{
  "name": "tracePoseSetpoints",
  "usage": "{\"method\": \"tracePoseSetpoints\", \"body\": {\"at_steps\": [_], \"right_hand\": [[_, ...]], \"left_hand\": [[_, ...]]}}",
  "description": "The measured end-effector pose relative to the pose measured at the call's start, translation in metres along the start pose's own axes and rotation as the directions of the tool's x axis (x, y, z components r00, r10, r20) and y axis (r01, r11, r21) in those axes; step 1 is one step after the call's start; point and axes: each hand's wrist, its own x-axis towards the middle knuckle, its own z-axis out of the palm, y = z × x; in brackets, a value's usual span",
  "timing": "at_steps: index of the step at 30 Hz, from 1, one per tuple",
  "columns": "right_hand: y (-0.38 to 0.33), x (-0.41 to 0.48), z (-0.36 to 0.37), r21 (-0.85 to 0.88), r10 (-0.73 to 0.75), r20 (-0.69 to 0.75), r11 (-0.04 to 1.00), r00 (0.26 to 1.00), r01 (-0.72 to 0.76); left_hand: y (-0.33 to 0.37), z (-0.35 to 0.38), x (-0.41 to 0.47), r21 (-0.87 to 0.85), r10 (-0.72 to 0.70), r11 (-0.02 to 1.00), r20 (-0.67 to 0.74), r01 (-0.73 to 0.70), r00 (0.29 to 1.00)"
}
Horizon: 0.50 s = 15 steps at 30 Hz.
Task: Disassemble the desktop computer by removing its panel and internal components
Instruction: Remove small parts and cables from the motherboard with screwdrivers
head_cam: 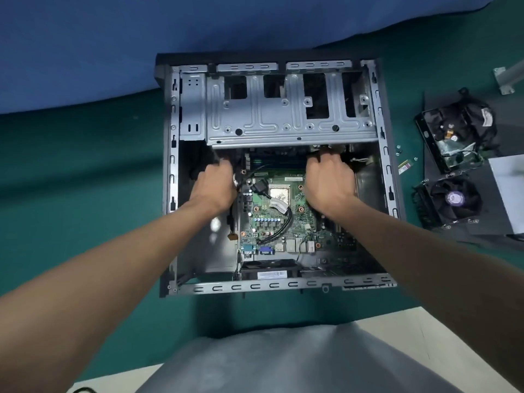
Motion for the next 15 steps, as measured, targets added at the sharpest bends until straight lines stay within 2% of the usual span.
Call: {"method": "tracePoseSetpoints", "body": {"at_steps": [1,3,4,6,8,10,12,15], "right_hand": [[-0.005,-0.007,0.0,-0.005,-0.05,-0.069,0.999,0.996,0.05],[-0.017,-0.023,0.002,0.023,-0.28,-0.158,0.958,0.947,0.287],[-0.025,-0.03,0.003,0.061,-0.418,-0.131,0.902,0.899,0.428],[-0.039,-0.041,0.007,0.162,-0.603,0.065,0.793,0.795,0.588],[-0.049,-0.044,0.013,0.199,-0.643,0.29,0.765,0.709,0.612],[-0.055,-0.046,0.019,0.175,-0.617,0.414,0.776,0.669,0.606],[-0.057,-0.046,0.026,0.177,-0.587,0.451,0.797,0.672,0.577],[-0.058,-0.048,0.031,0.212,-0.563,0.425,0.823,0.709,0.526]], "left_hand": [[0.0,0.004,-0.004,0.005,-0.029,1.0,0.036,0.029,0.999],[0.0,0.013,-0.013,0.076,-0.065,0.996,0.165,0.053,0.984],[-0.001,0.018,-0.016,0.126,-0.08,0.991,0.237,0.05,0.968],[-0.002,0.027,-0.022,0.198,-0.108,0.979,0.358,0.038,0.928],[-0.003,0.031,-0.024,0.218,-0.117,0.976,0.42,0.025,0.9],[-0.003,0.032,-0.025,0.207,-0.12,0.978,0.439,0.029,0.89],[-0.002,0.031,-0.027,0.211,-0.12,0.977,0.418,0.032,0.901],[0.0,0.031,-0.033,0.286,-0.13,0.958,0.363,0.022,0.922]]}}
